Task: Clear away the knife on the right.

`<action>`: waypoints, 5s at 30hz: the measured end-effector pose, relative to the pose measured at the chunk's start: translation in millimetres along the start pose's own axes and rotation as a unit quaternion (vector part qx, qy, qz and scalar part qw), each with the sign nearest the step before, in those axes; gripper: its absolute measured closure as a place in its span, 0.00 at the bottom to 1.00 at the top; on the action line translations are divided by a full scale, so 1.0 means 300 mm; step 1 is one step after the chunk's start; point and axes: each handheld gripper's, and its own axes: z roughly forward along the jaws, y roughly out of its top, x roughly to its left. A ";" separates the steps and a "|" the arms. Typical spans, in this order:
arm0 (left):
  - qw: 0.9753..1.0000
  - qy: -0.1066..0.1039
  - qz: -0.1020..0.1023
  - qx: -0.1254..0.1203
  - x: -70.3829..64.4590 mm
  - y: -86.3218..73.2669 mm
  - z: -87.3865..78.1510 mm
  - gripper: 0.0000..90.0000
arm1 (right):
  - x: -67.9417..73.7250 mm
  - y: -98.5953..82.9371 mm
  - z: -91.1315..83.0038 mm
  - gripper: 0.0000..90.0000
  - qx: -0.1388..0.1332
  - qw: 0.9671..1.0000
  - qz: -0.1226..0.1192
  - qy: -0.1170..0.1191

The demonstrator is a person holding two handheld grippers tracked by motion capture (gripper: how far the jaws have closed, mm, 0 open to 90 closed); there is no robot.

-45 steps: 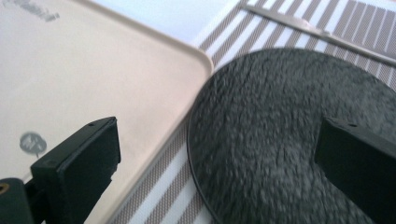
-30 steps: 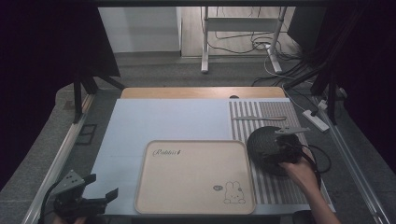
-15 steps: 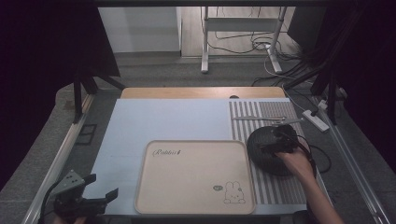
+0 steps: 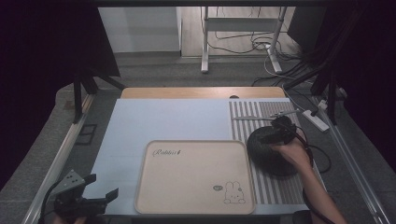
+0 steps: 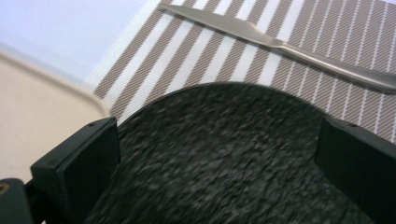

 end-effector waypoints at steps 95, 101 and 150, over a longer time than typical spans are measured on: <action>1.000 -0.004 0.005 0.005 -0.002 0.003 0.005 0.02 | -0.273 0.212 0.213 0.05 0.089 0.996 0.008 -0.006; 1.000 -0.004 0.004 0.005 -0.001 0.003 0.005 0.02 | -0.242 0.233 0.242 0.00 0.098 0.995 0.022 0.001; 1.000 -0.001 0.008 0.006 -0.005 0.004 0.006 0.02 | -0.404 0.158 0.192 0.89 0.085 0.996 0.027 0.006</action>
